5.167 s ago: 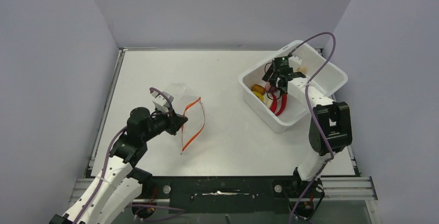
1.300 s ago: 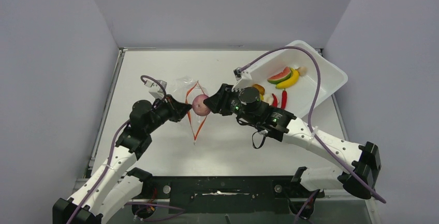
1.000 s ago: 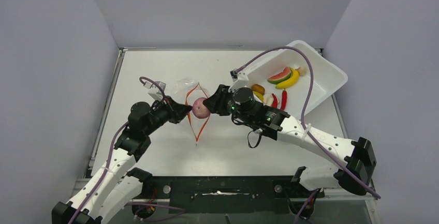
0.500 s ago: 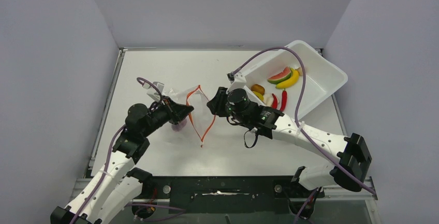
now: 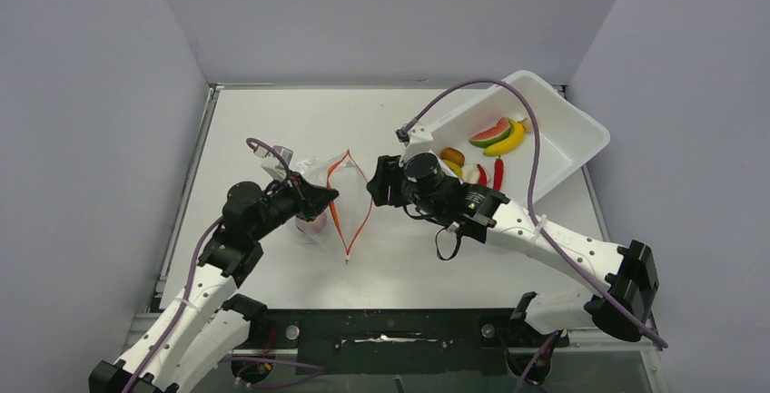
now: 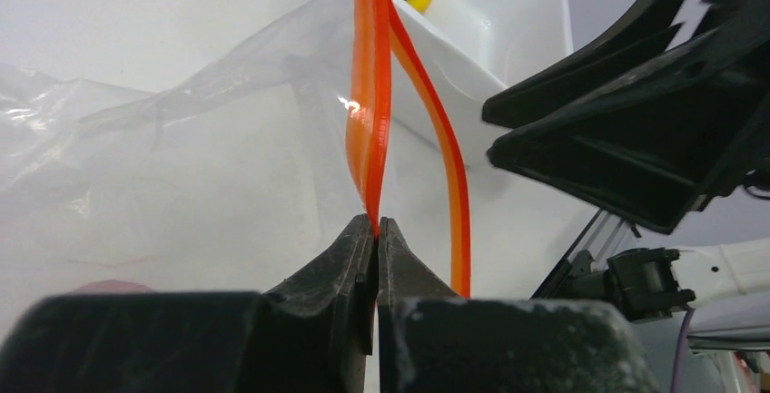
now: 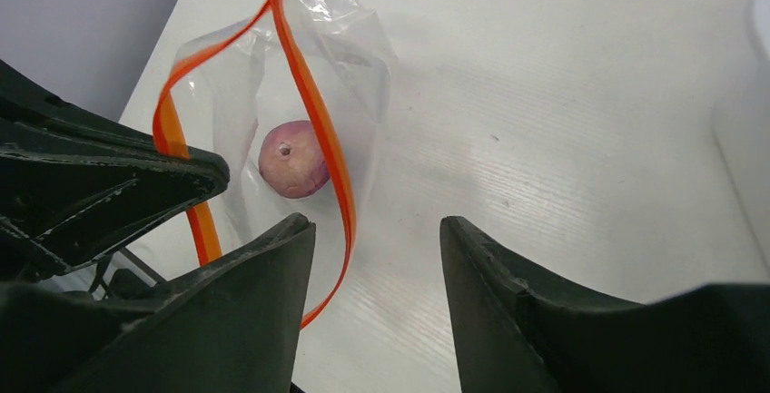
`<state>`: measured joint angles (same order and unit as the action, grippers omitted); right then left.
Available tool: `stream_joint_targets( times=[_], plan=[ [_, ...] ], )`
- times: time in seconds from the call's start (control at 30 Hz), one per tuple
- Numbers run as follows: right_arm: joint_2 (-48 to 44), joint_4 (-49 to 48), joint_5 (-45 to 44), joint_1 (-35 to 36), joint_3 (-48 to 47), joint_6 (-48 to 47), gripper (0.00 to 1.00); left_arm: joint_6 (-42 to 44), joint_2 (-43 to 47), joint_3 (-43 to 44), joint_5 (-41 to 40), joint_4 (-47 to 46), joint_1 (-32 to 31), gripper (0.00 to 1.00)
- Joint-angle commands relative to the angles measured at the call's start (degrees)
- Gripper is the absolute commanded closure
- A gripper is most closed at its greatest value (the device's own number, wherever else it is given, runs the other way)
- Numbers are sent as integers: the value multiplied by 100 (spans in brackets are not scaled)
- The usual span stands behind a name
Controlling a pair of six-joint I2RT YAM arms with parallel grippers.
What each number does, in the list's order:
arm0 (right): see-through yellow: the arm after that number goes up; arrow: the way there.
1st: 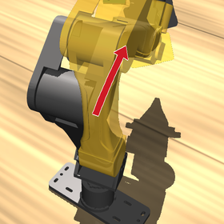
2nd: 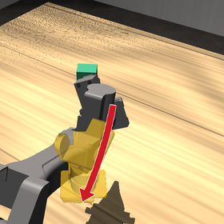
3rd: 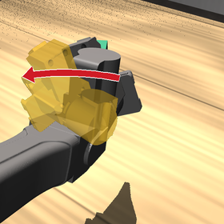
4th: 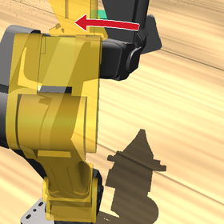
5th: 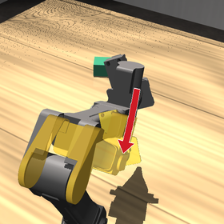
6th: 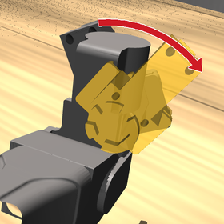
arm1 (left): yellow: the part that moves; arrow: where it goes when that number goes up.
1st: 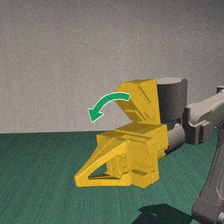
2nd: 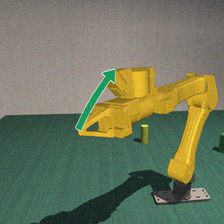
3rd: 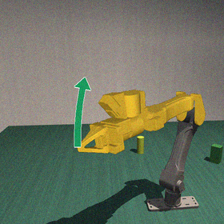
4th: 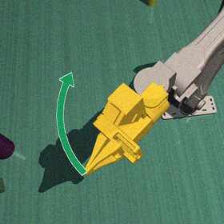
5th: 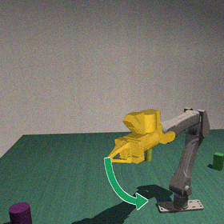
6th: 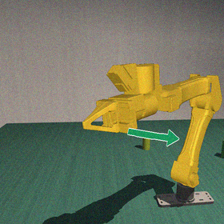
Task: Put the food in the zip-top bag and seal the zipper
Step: Place the fake vegetable in the zipper food storage bag, then pick up the fake fruit from the bin.
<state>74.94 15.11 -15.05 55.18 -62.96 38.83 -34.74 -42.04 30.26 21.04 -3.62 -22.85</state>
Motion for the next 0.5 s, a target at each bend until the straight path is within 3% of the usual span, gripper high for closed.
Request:
stream_joint_targets(
  times=[0.0, 0.27, 0.47],
  plan=[
    [-275, 623, -381, -90, -592, -725, 44, 930, -45, 400, -11, 399, -18, 100],
    [-435, 1448, -882, -947, -946, -1384, 35, 2319, 99, 541, 266, 1210, -18, 100],
    [-301, 1562, -927, -2193, -922, -1583, 41, 2428, 440, 54, 364, 1051, -13, 100]
  ],
)
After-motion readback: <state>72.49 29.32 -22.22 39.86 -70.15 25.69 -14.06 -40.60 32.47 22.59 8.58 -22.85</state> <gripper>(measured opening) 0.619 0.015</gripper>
